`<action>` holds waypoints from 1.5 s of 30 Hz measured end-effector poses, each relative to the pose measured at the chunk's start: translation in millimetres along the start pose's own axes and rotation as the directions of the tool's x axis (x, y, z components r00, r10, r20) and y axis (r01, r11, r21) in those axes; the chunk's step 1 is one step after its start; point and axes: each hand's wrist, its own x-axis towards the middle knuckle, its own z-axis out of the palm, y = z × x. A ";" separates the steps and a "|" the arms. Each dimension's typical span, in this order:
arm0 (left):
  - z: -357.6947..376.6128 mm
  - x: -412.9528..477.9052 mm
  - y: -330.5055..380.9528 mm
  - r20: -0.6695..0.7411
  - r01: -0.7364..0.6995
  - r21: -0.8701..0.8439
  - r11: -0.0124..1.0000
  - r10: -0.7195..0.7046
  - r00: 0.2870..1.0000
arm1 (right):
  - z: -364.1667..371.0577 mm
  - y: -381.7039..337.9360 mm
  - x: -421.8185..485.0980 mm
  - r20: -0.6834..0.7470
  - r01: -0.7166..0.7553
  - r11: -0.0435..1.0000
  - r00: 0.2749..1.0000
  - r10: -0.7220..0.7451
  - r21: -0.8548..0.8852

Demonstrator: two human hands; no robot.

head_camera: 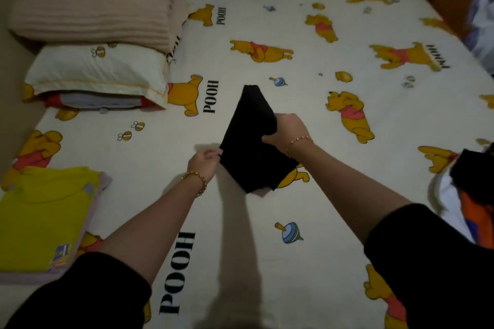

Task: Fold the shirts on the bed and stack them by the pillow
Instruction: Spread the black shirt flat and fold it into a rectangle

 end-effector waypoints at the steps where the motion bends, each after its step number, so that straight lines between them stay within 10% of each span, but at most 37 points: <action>1: 2.5 -1.4 9.5 -0.019 -0.021 -0.014 1.000 0.021 1.000 | -10.4 -2.4 2.1 -0.022 0.063 0.991 0.998 -0.066 -0.117; 8: 17.0 -18.3 -3.9 -0.118 0.003 0.024 1.000 0.000 0.993 | 32.3 30.6 -36.5 -0.098 0.383 0.798 0.874 -0.476 -0.465; 14: 49.7 -52.4 -73.3 -0.007 0.143 0.113 0.983 -0.143 0.990 | 156.4 88.9 -139.6 0.465 0.264 0.884 0.883 -0.061 -0.386; 21: 83.2 -66.9 -89.4 -0.007 0.116 0.122 0.986 -0.116 0.993 | 169.4 103.6 -145.1 0.023 -0.152 0.988 0.988 0.152 -0.008; 26: 102.5 -69.2 -90.9 0.076 0.092 0.043 0.995 -0.095 0.993 | 156.1 121.2 -126.3 0.167 -0.582 0.709 0.806 0.568 0.398; 32: 83.4 -63.9 -116.4 0.229 0.003 0.406 0.914 -0.105 0.968 | 143.2 138.2 -137.9 0.551 -0.682 0.681 0.688 0.473 0.267; 36: 55.9 -73.7 -126.7 0.471 0.043 0.624 0.780 -0.419 0.776 | 134.9 138.1 -167.6 0.820 -0.760 0.631 0.455 0.347 0.155; 41: 48.8 -77.8 -125.0 0.172 0.046 0.477 0.877 -0.145 0.974 | 139.4 146.9 -161.0 0.514 -0.694 0.652 0.697 0.500 0.305; 45: 63.3 -73.0 -108.4 0.004 0.006 0.278 0.960 -0.008 1.000 | 141.0 139.0 -147.3 0.256 -0.585 0.716 0.811 0.526 0.382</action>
